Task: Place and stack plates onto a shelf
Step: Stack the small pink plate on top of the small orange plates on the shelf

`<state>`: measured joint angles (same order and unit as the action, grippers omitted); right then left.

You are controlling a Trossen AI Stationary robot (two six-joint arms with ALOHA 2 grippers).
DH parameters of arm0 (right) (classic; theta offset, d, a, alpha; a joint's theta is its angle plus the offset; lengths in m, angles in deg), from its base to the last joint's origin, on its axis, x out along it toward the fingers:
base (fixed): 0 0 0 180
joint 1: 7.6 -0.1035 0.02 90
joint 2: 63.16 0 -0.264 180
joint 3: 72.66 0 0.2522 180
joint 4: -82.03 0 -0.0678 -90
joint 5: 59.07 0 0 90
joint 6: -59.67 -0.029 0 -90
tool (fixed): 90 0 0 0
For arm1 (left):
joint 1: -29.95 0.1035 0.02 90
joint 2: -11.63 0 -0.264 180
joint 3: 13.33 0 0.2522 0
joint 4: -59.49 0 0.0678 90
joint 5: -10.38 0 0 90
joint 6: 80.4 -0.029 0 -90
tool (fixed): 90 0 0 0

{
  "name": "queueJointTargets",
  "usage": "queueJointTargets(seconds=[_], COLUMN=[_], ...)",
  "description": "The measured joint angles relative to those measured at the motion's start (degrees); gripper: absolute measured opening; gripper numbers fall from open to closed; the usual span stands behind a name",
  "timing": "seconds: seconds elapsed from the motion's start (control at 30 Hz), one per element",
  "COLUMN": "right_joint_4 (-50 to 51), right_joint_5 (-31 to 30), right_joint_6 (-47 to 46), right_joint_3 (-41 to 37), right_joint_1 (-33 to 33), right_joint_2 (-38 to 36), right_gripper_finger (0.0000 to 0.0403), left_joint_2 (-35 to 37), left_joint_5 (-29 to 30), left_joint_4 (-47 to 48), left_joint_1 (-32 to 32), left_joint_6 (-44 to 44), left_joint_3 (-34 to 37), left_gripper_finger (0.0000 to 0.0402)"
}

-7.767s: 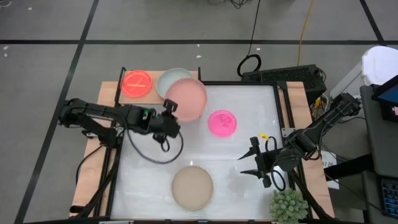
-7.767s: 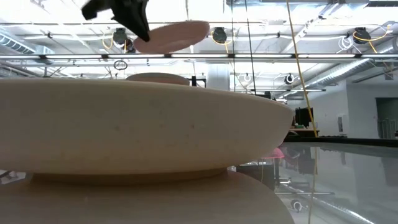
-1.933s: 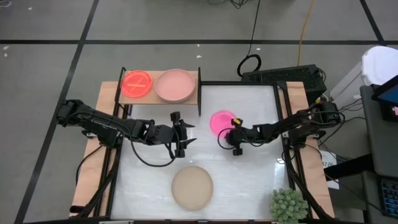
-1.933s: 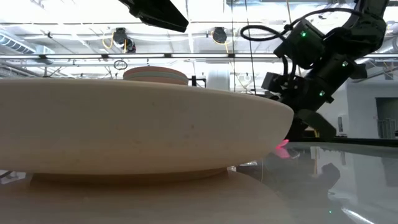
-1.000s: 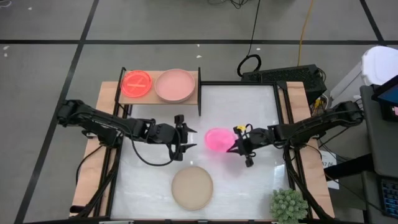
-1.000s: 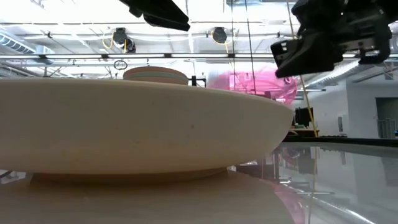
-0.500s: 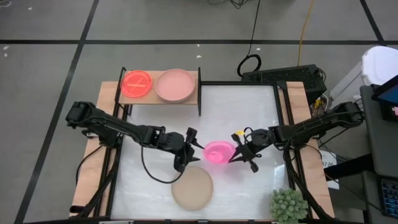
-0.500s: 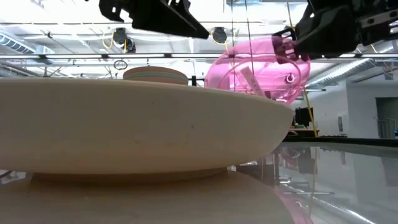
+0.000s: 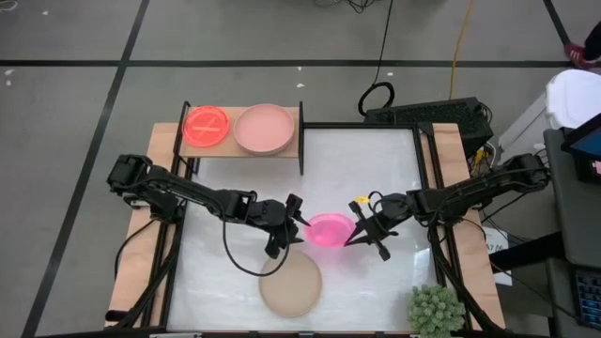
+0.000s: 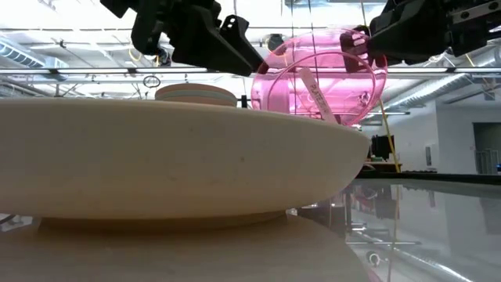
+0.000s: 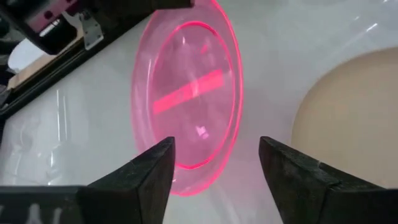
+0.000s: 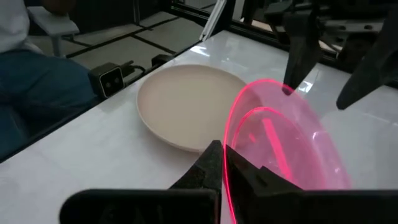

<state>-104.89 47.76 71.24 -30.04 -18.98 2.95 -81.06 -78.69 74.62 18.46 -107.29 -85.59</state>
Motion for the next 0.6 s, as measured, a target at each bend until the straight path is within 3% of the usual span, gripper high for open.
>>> queueJointTargets(seconds=[0.3,0.6], right_joint_4=[-3.34,-3.96], right_joint_5=[0.03,0.03], right_joint_6=[1.78,1.78], right_joint_3=[0.00,0.00], right_joint_1=[0.02,0.02], right_joint_2=[0.00,0.00], right_gripper_finger=[0.0000,0.0000], left_joint_2=[0.01,0.01], left_joint_5=[0.00,0.00], left_joint_4=[-0.52,-1.14], left_joint_1=[-0.04,-0.04], left_joint_6=[0.03,-2.62], left_joint_3=[0.00,0.00], left_gripper_finger=[0.0135,0.0071])
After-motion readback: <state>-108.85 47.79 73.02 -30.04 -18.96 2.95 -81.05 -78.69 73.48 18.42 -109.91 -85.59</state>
